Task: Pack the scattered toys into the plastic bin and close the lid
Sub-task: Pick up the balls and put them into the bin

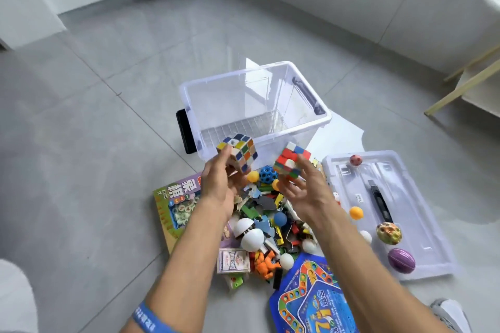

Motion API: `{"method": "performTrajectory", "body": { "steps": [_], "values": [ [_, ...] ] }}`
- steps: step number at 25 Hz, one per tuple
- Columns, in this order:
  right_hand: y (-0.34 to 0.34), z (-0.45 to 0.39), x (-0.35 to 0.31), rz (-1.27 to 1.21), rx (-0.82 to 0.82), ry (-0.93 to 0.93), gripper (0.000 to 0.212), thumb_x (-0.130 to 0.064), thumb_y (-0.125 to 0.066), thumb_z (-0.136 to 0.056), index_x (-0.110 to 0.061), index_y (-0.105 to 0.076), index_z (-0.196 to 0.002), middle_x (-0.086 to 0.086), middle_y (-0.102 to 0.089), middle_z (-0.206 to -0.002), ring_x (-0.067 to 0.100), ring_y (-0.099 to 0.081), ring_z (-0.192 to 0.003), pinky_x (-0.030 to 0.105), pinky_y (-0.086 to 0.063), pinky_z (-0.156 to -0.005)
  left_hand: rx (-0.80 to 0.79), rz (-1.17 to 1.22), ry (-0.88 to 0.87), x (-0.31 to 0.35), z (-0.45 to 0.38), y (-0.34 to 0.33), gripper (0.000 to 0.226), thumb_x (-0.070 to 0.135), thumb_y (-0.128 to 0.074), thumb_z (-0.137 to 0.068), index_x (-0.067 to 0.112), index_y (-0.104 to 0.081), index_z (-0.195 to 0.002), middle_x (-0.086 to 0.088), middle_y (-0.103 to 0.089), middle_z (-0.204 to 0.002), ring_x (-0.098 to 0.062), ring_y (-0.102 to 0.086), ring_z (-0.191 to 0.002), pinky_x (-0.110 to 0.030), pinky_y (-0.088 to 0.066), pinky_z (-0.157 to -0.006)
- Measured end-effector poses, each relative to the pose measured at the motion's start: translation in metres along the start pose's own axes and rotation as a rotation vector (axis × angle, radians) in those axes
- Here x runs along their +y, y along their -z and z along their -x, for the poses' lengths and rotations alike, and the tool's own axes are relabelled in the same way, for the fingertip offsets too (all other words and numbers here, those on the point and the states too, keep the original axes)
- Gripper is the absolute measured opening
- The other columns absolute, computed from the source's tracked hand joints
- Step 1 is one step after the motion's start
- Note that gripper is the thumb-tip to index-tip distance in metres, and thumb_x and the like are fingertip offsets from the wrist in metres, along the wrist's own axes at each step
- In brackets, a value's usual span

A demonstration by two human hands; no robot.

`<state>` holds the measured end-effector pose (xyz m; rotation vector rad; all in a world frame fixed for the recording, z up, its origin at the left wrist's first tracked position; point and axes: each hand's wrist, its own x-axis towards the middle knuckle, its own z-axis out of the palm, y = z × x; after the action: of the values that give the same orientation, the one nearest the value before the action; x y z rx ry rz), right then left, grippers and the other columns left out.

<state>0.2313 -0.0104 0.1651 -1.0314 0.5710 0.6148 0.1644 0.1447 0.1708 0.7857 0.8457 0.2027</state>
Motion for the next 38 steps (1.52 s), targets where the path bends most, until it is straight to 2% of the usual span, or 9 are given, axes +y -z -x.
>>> {"method": "performTrajectory", "body": {
  "steps": [5, 8, 11, 15, 19, 23, 28, 34, 38],
  "values": [
    [-0.034, -0.016, -0.041, 0.134, -0.018, 0.084, 0.033, -0.022, -0.068, -0.091, -0.008, -0.054, -0.117, 0.013, -0.058, -0.111, 0.034, -0.061, -0.109, 0.04, -0.057, -0.081, 0.071, -0.153, -0.125, 0.036, -0.022, -0.008, 0.025, 0.039, -0.056, -0.093, 0.021, -0.055, -0.11, -0.008, -0.064, -0.112, -0.025, -0.064, -0.101, -0.037, -0.053, -0.08],
    [0.045, -0.017, 0.001, 0.353, 0.239, 0.238, 0.025, -0.017, -0.065, -0.089, -0.014, -0.062, -0.113, 0.008, -0.065, -0.109, 0.027, -0.066, -0.099, 0.04, -0.057, -0.074, 0.199, -0.297, -0.109, -0.038, -0.023, 0.009, 0.007, 0.02, -0.06, -0.089, 0.022, -0.064, -0.095, -0.009, -0.07, -0.1, -0.021, -0.067, -0.084, -0.032, -0.052, -0.064],
    [0.146, -0.002, 0.061, 0.487, 0.562, 0.198, 0.017, -0.015, -0.061, -0.087, -0.019, -0.068, -0.102, 0.008, -0.07, -0.094, 0.026, -0.066, -0.082, 0.043, -0.054, -0.07, 0.202, -0.603, -0.01, -0.117, -0.022, 0.022, 0.013, 0.014, -0.061, -0.085, 0.027, -0.065, -0.088, -0.005, -0.07, -0.096, -0.022, -0.065, -0.087, -0.039, -0.055, -0.078],
    [0.227, 0.018, 0.097, 0.681, 0.707, 0.113, 0.012, -0.016, -0.06, -0.087, -0.023, -0.068, -0.092, 0.002, -0.071, -0.086, 0.024, -0.067, -0.079, 0.046, -0.057, -0.072, 0.107, -0.961, -0.017, -0.169, -0.034, 0.023, 0.013, 0.018, -0.061, -0.084, 0.026, -0.066, -0.093, -0.001, -0.07, -0.101, -0.022, -0.064, -0.093, -0.037, -0.053, -0.083],
    [0.249, -0.001, 0.064, 0.878, 0.704, 0.314, 0.016, -0.012, -0.06, -0.086, -0.024, -0.063, -0.096, -0.005, -0.067, -0.087, 0.024, -0.063, -0.085, 0.031, -0.044, -0.068, 0.035, -1.48, -0.294, -0.16, -0.086, 0.0, 0.026, 0.017, -0.057, -0.081, 0.018, -0.064, -0.107, -0.008, -0.068, -0.11, -0.029, -0.061, -0.097, -0.035, -0.048, -0.079],
    [0.265, -0.051, 0.008, 1.361, 0.692, 0.513, 0.047, -0.007, -0.062, -0.081, -0.014, -0.054, -0.127, 0.012, -0.053, -0.132, 0.033, -0.05, -0.112, 0.043, -0.043, -0.091, -0.026, -1.756, -0.369, -0.129, -0.142, -0.029, 0.065, 0.007, -0.052, -0.08, 0.021, -0.04, -0.143, -0.01, -0.034, -0.152, -0.036, -0.038, -0.13, -0.048, -0.04, -0.103],
    [0.294, -0.092, -0.028, 1.761, 0.464, 0.024, 0.079, -0.019, -0.058, -0.088, -0.028, -0.014, -0.153, 0.008, -0.001, -0.163, 0.039, -0.043, -0.13, 0.049, -0.038, -0.104, -0.219, -1.963, -0.243, -0.153, -0.175, -0.029, 0.087, 0.009, -0.057, -0.08, 0.03, -0.015, -0.153, -0.008, -0.019, -0.157, -0.036, -0.024, -0.137, -0.048, -0.031, -0.109],
    [0.306, -0.107, -0.023, 1.667, 0.494, 0.177, 0.047, -0.005, -0.055, -0.085, -0.025, -0.04, -0.126, 0.01, -0.034, -0.139, 0.038, -0.057, -0.099, 0.044, -0.041, -0.087, -0.11, -1.949, -0.501, -0.162, -0.194, -0.042, 0.049, 0.011, -0.066, -0.073, 0.023, -0.043, -0.115, -0.009, -0.054, -0.117, -0.033, -0.049, -0.103, -0.042, -0.04, -0.076],
    [0.304, -0.109, -0.044, 1.618, 0.475, 0.263, 0.031, -0.02, -0.056, -0.092, -0.027, -0.043, -0.119, 0.01, -0.05, -0.123, 0.034, -0.057, -0.091, 0.04, -0.042, -0.078, -0.083, -1.841, -0.503, -0.147, -0.181, -0.039, 0.045, 0.037, -0.07, -0.074, 0.026, -0.048, -0.112, 0.0, -0.054, -0.103, -0.028, -0.053, -0.094, -0.035, -0.043, -0.07]
  ]
}}
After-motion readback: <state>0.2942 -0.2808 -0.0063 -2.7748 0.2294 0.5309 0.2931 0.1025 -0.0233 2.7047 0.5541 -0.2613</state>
